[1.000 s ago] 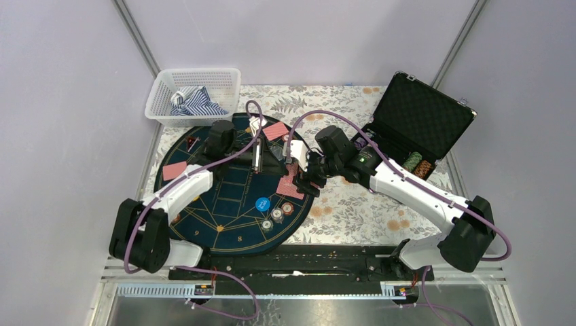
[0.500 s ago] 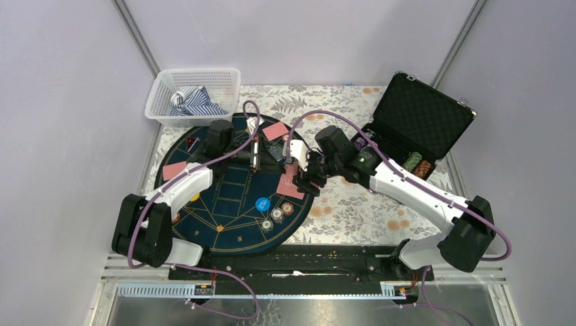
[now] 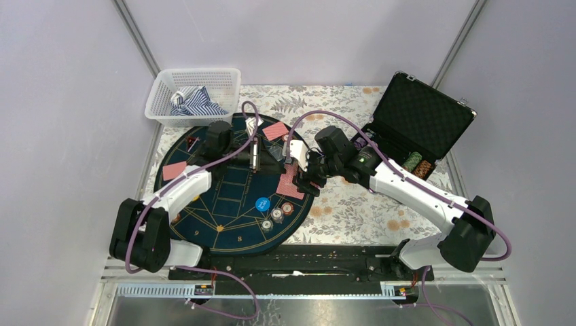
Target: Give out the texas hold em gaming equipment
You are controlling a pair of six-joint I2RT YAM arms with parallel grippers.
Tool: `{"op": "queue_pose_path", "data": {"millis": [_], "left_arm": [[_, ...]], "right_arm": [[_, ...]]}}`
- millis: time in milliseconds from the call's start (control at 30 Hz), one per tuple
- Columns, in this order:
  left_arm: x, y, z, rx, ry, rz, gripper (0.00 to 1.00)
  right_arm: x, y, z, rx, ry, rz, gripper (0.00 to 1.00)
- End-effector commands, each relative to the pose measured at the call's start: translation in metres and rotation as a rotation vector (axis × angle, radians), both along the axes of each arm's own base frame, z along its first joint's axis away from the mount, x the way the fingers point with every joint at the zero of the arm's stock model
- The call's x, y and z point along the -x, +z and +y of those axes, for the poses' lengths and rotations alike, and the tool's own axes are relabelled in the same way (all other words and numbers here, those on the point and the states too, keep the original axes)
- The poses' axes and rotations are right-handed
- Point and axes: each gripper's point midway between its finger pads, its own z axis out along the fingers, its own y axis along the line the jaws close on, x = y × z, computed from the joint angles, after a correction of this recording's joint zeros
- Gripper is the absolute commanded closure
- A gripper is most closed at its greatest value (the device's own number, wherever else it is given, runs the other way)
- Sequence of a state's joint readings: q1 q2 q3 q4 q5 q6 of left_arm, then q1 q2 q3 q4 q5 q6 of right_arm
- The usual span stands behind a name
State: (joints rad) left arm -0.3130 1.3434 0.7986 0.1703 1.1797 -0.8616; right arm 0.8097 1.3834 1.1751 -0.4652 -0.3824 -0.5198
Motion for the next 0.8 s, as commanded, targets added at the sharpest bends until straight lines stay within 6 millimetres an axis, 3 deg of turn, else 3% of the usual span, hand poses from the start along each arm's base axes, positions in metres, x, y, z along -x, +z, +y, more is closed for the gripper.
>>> {"op": "queue_pose_path", "data": {"millis": [0,200,467,533,667,767], "left_arm": [[-0.002,0.004,-0.008,-0.007,-0.029,-0.059,0.60],[-0.001,0.003,-0.003,-0.019,-0.029,-0.059,0.88],[-0.004,0.011,0.013,0.011,0.017,-0.066,0.96],[-0.004,0.013,0.012,0.012,0.016,-0.074,0.87],[-0.003,0.018,0.007,0.015,0.005,-0.090,0.48],[-0.004,0.019,0.000,0.007,0.000,-0.104,0.43]], "right_arm": [[-0.006,0.034,0.012,-0.082,0.018,-0.084,0.84],[-0.006,0.033,0.010,-0.075,0.008,-0.086,0.83],[-0.006,0.033,0.008,-0.074,0.007,-0.091,0.84],[-0.006,0.033,0.009,-0.076,0.009,-0.088,0.84],[-0.005,0.032,0.010,-0.076,0.012,-0.081,0.84],[-0.005,0.032,0.012,-0.078,0.014,-0.077,0.84]]}}
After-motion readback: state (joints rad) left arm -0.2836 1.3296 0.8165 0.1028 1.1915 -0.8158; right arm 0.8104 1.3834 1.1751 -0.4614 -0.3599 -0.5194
